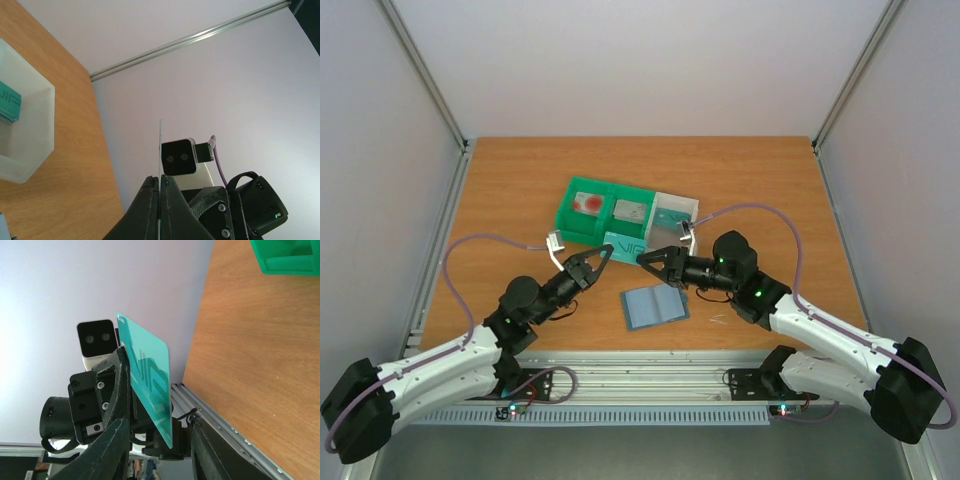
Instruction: Take the credit cards out of the card holder
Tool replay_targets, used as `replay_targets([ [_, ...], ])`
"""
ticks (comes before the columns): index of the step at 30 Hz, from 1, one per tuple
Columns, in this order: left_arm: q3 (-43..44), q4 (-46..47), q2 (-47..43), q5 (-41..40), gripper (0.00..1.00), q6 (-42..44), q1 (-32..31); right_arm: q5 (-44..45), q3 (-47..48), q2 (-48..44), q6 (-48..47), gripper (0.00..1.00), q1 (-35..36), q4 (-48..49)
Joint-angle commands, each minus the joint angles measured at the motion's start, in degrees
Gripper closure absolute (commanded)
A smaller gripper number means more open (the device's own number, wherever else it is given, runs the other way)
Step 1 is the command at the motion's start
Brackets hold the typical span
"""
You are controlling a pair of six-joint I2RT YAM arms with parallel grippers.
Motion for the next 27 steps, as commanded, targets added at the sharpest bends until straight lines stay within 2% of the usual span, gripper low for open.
replay_targets([
  [1,-0.06,5.29,0.44,-2.75,1.0,-0.24,-0.1,1.55,1.7,0.43,-0.22,0.67,0.9,2.0],
  [10,-0.15,5.86,1.25,-2.72,0.99,-0.43,-0.09,1.62,1.76,1.48,0.03,0.76,1.18,3.68],
  [15,-0.42,5.61,1.5,-2.42,1.0,-1.1,-0.09,1.7,1.11,1.16,-0.02,0.97,1.23,4.89],
  [18,-0.59,4.11,1.03,-2.71,0.97,-1.32,-0.09,1.72,0.22,0.95,0.09,0.99,1.26,5.9],
  [24,0.59,-1.84,-1.05,-1.74,0.51,-0.51,-0.1,2.36,-0.36,-1.07,-2.33,0.99,1.27,2.3],
  [27,0.83,-4.27,-2.96,-1.55,0.35,0.08,-0.09,3.13,-0.1,-2.73,-5.42,0.99,1.27,-0.92],
])
